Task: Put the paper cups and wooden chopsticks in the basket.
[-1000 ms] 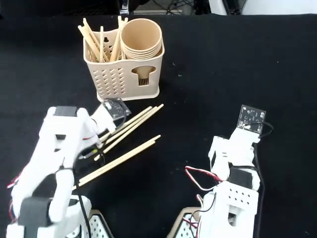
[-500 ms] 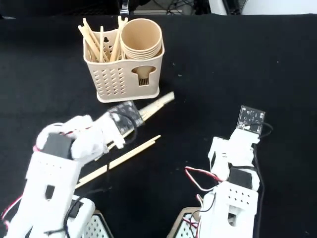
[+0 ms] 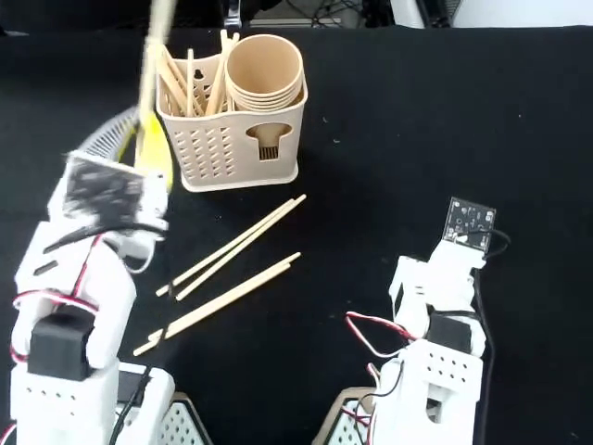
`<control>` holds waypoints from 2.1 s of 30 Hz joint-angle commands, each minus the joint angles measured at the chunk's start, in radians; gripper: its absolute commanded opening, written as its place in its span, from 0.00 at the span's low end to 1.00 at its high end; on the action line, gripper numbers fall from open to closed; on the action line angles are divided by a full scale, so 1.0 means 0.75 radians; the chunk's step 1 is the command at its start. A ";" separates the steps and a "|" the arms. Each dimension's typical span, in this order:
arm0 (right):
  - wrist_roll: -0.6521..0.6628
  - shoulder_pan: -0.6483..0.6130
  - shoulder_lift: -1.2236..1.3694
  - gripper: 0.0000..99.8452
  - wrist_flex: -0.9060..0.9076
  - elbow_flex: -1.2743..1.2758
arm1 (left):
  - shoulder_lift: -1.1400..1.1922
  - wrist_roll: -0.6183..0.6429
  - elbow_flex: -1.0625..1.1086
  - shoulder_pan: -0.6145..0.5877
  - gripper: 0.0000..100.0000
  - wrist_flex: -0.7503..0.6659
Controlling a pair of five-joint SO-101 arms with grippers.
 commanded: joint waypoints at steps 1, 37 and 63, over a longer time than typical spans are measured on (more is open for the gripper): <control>0.010 -0.016 -0.015 0.01 -0.029 -0.007 | 0.000 0.207 0.056 -0.054 0.03 -0.401; 0.010 -0.018 -0.015 0.01 -0.053 -0.003 | 1.019 0.372 0.009 -0.038 0.03 -1.074; 0.010 -0.018 -0.015 0.01 -0.053 -0.003 | 0.376 0.360 -0.009 -0.032 0.17 -0.493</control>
